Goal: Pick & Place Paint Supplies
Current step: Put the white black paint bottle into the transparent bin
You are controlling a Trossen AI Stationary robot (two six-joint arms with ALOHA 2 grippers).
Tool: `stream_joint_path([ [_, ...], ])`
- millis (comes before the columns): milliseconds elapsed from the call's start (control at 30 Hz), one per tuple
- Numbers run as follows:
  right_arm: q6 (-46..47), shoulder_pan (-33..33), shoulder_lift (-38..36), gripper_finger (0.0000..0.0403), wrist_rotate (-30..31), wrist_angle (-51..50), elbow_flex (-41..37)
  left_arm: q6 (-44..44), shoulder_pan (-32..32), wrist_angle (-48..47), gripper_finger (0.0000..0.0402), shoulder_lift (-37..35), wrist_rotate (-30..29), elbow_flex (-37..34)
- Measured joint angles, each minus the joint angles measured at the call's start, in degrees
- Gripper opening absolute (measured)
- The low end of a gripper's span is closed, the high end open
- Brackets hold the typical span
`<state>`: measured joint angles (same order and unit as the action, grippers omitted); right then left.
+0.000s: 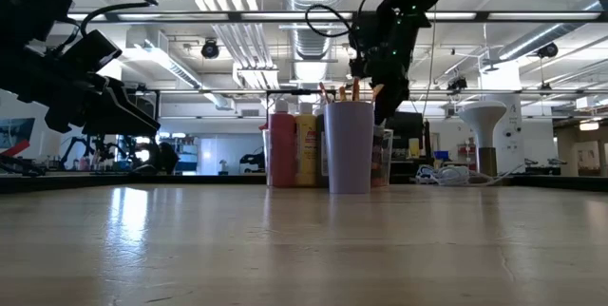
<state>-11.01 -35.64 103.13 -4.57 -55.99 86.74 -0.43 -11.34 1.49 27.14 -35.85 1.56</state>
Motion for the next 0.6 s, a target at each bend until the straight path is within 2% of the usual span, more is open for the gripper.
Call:
stream_joint_path([
  [600,-1.11,-0.02,6.08,0.0112,-1.96,6.29,-0.04,0.0,-0.01,-0.01,0.0216,0.0,-0.01,-0.01],
])
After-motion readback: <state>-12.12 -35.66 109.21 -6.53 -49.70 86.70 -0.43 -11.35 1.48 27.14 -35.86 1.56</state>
